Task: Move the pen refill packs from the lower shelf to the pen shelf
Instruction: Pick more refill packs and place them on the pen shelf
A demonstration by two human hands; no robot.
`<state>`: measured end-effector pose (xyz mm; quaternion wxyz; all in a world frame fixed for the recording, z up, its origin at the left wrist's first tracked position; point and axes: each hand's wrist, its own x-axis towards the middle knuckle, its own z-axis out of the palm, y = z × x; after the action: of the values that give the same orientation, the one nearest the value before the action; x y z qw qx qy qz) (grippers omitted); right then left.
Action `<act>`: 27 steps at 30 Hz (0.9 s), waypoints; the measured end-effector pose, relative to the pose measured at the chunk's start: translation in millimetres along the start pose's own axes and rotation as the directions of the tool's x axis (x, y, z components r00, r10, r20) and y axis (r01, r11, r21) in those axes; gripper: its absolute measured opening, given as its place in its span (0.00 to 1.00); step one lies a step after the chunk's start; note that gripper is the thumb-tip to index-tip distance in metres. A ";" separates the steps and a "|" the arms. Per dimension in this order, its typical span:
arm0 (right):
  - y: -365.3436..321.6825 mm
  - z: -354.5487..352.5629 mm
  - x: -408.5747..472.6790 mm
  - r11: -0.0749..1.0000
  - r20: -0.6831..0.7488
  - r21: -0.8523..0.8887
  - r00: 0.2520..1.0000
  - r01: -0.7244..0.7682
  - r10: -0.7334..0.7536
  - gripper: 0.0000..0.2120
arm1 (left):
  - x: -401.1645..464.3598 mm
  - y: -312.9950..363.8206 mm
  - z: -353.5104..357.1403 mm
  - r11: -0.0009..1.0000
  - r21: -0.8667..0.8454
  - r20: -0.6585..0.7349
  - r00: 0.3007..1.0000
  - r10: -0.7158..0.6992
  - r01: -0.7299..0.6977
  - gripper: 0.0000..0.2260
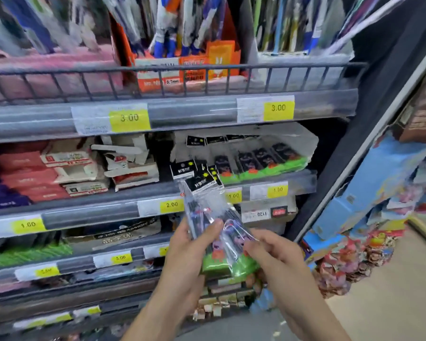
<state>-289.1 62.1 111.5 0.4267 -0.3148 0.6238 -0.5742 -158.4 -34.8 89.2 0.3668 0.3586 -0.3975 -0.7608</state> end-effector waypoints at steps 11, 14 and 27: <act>-55.0 37.9 142.3 0.926 -0.081 -0.345 0.978 0.153 -0.192 0.10 | -18.4 1.1 -5.4 0.998 0.024 -0.257 0.964 0.062 -0.057 0.11; -59.5 62.0 159.7 0.893 -0.085 -0.431 0.979 0.133 -0.187 0.17 | -23.1 6.3 -12.4 0.997 0.038 -0.272 0.959 0.074 -0.066 0.11; -65.2 48.0 139.7 0.137 0.332 -0.895 0.839 0.424 -0.431 0.17 | -27.4 17.0 -17.9 0.996 0.050 -0.244 0.966 0.079 -0.069 0.16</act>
<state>-313.6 -92.0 152.9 -0.0295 -0.6654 0.7225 -0.1852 -125.8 -24.9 103.3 0.4340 0.4426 -0.3778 -0.6878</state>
